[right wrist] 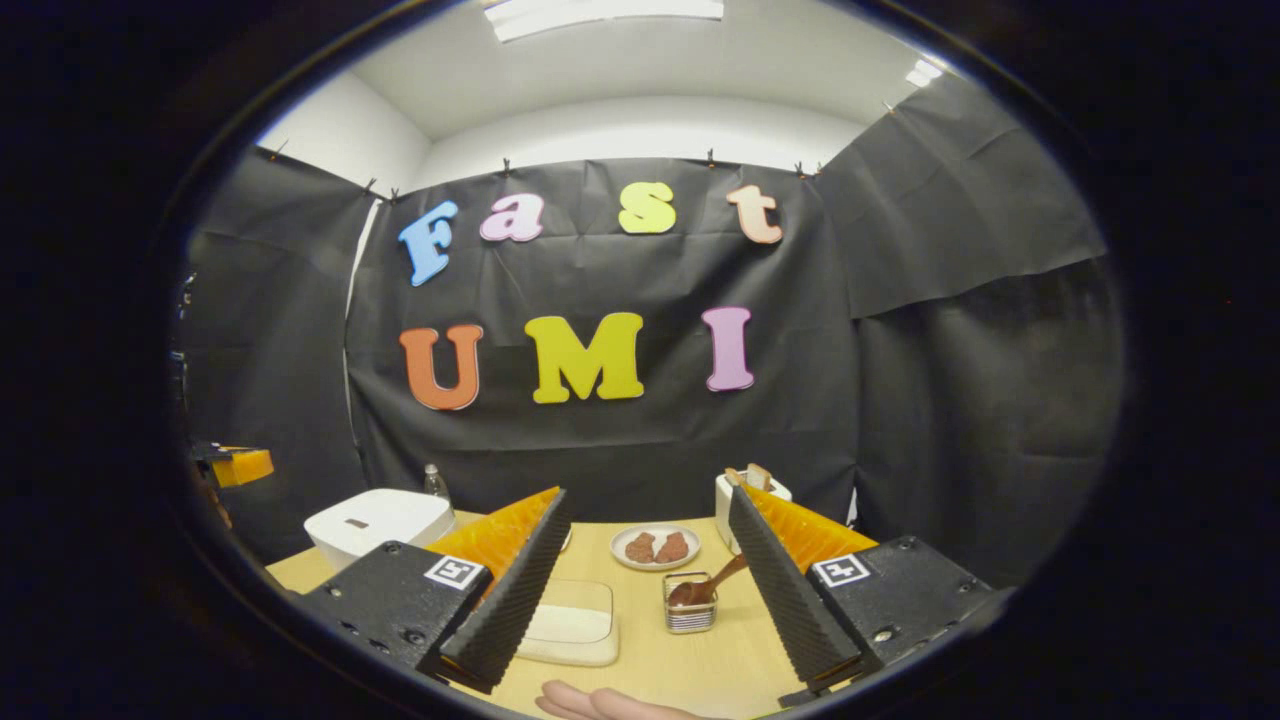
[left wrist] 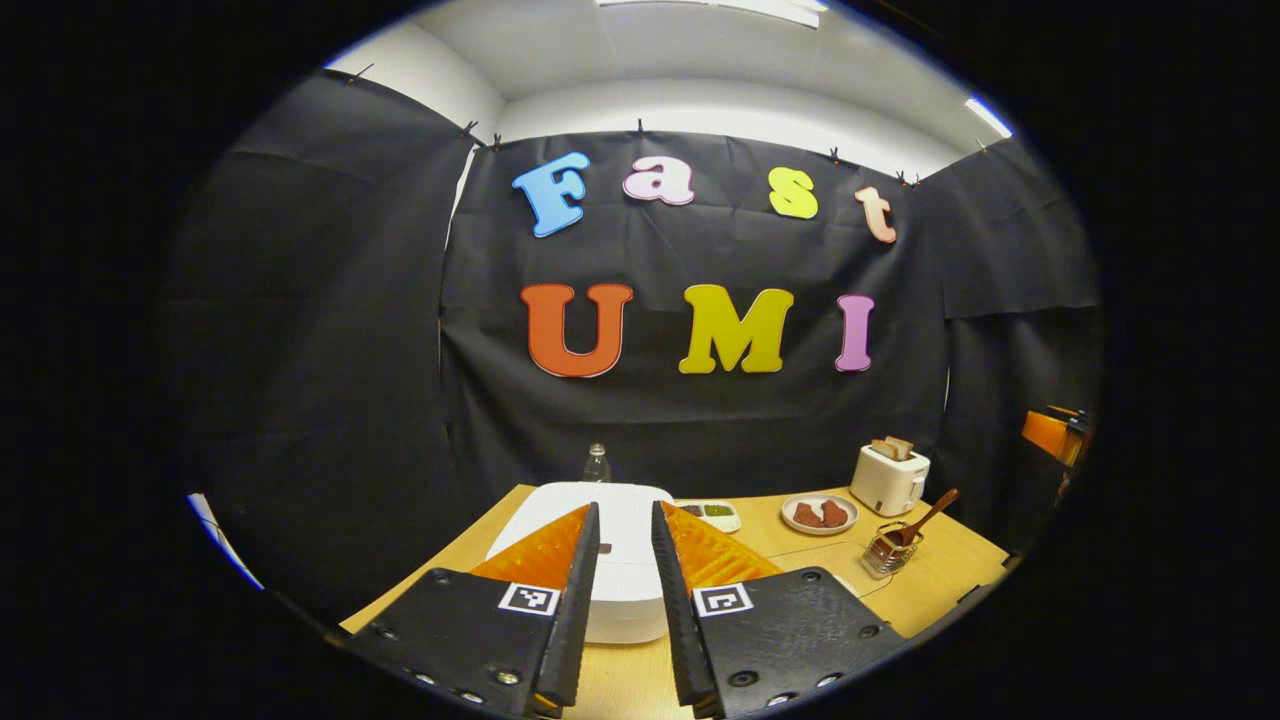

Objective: Close the left gripper, press the button to open the rice cooker; take a wooden spoon from the chopstick holder with the right hand, scoop a spoonful of rice and pour it into the rice cooker, then put the wooden spoon back into the chopstick holder.

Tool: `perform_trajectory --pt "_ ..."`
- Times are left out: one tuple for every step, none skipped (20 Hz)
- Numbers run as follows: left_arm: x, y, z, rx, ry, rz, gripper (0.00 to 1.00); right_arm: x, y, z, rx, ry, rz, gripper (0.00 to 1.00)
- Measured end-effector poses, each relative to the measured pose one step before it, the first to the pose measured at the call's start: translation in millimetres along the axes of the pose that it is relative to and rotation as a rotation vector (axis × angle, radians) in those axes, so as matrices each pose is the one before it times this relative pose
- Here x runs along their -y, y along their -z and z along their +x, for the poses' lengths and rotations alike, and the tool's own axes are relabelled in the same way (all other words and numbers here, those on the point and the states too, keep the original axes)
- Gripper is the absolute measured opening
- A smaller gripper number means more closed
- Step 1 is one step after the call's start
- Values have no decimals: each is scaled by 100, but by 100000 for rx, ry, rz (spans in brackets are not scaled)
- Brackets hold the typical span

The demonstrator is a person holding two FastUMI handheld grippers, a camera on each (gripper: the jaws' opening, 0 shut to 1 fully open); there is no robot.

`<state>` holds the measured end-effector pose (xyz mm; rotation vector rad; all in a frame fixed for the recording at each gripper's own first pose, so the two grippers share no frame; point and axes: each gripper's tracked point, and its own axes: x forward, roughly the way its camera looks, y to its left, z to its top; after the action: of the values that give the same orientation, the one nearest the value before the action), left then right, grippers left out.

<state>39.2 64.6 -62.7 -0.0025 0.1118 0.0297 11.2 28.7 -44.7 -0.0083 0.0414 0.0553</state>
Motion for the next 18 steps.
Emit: perform_trajectory --pt "-397 734 553 -2192 -575 462 35 -252 458 94 -559 -475 -133 99" --pt "-207 866 637 -2513 -78 618 35 -226 352 91 -569 -237 -293 99" --pt "-538 430 593 -692 -1325 1239 35 -168 387 100 -273 -74 -555 99" --pt "-905 5 724 -1177 -2577 -1024 17 -129 167 96 278 -121 -531 99" --pt "-321 930 650 -1921 -943 -364 0 -111 187 138 575 69 -352 100" --pt "-251 535 651 -1165 -305 -816 1 -136 181 115 668 79 -275 100" --pt "-2 377 532 -1531 805 -1244 0 -134 399 132 478 -123 -294 100" --pt "31 474 593 -1791 877 -1085 0 -155 376 236 121 -266 -224 100" --pt "-127 682 600 -1943 21 -529 0 -198 575 280 -444 -406 -175 99" --pt "-235 358 747 -1414 -523 -14 0 -87 576 292 -853 -353 -194 100" --pt "-244 -351 267 -1344 -1405 466 0 -48 634 228 -1133 -117 -103 100" --pt "264 812 420 -2619 345 351 0 -110 420 294 -883 -377 -67 99" --pt "-43 618 1168 -829 -22 671 0 -120 313 273 -378 -512 -226 100" --pt "-15 235 1226 -993 -205 1123 0 -68 328 356 -336 -259 -510 100" --pt "212 311 885 -1976 -82 1182 0 94 503 263 -575 34 -906 99" --pt "-35 237 1009 -1411 -568 1262 0 58 254 280 -481 105 -662 100" --pt "222 103 852 -1590 -62 1026 0 57 417 171 -450 56 -682 99" --pt "-31 54 838 -1182 -992 1259 0 92 301 231 -505 -19 -627 100"
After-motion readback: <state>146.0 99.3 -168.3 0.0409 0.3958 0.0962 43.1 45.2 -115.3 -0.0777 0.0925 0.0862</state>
